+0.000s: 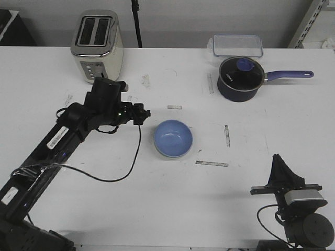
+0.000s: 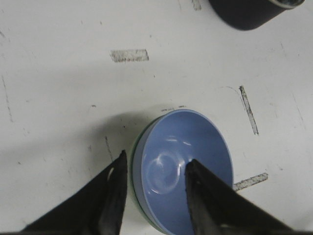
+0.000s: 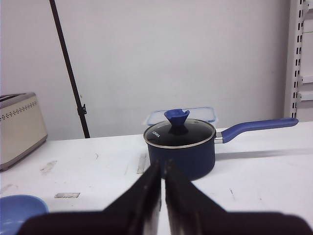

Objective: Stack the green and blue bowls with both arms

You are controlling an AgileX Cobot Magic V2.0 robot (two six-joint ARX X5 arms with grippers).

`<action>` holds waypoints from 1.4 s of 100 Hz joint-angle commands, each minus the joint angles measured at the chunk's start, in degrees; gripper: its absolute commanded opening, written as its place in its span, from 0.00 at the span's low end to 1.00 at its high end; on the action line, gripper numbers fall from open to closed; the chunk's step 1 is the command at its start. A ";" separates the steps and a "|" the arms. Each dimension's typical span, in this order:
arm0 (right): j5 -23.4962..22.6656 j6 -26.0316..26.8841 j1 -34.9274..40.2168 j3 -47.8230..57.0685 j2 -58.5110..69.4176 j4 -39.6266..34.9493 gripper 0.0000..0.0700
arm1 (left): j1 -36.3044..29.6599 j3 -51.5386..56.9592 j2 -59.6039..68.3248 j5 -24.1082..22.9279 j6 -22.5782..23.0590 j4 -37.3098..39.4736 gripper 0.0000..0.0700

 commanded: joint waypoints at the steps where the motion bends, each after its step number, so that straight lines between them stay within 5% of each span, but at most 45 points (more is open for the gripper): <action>1: 0.00 0.79 0.04 0.24 -0.07 0.57 0.01 | 0.59 -3.21 -2.47 -0.26 4.59 4.28 0.26; 26: 0.00 0.79 0.04 0.24 -0.07 0.57 0.01 | 7.17 -23.52 -17.75 -0.79 6.54 22.91 0.04; 45: 0.00 0.79 0.02 0.24 -0.07 0.57 0.01 | 11.69 -38.25 -30.36 -9.77 10.93 31.61 0.00; 57: -0.02 0.79 0.04 0.24 -0.07 0.57 0.01 | 14.08 -45.46 -37.79 -13.88 14.71 33.48 0.00; 80: 0.00 0.79 0.04 0.24 -0.07 0.57 0.01 | 15.76 -56.37 -51.06 -14.29 22.38 35.10 0.00; 140: -0.02 0.79 0.04 0.24 -0.07 0.57 0.01 | 15.91 -62.40 -73.59 -14.23 22.47 31.41 0.00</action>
